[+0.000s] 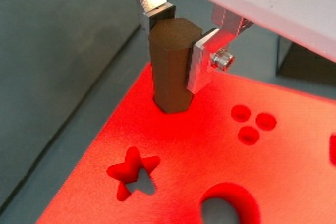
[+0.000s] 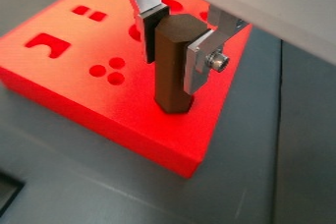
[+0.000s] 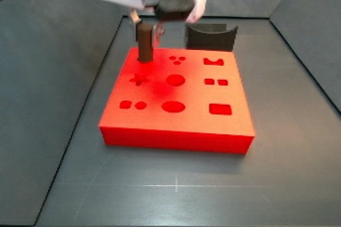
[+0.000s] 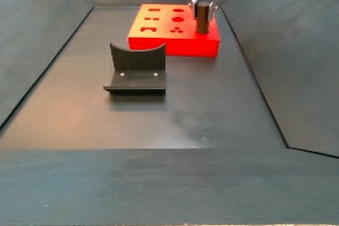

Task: Pick up the hexagon object. Move up. Place the hexagon object on the fixture. Regrasp the hexagon object. Move to above the board. Insert the hexagon object.
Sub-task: Insert the hexagon object.

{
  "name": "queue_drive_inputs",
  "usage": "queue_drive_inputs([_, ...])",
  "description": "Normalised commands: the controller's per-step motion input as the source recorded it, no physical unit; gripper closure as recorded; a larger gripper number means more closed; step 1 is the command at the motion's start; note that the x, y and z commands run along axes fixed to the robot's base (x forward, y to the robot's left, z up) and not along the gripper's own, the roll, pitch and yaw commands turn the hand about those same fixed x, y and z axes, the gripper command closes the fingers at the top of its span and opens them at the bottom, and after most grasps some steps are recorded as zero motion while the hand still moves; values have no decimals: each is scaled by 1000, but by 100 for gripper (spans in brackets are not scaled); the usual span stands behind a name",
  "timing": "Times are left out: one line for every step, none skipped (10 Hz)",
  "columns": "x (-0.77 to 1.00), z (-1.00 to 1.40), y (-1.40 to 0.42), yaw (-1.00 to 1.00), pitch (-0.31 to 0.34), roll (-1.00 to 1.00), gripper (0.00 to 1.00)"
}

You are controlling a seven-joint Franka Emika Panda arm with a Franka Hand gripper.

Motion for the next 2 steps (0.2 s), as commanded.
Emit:
queue_drive_inputs([17,0,0,0,34,0,100])
queue_drive_inputs([0,0,0,0,0,0,100])
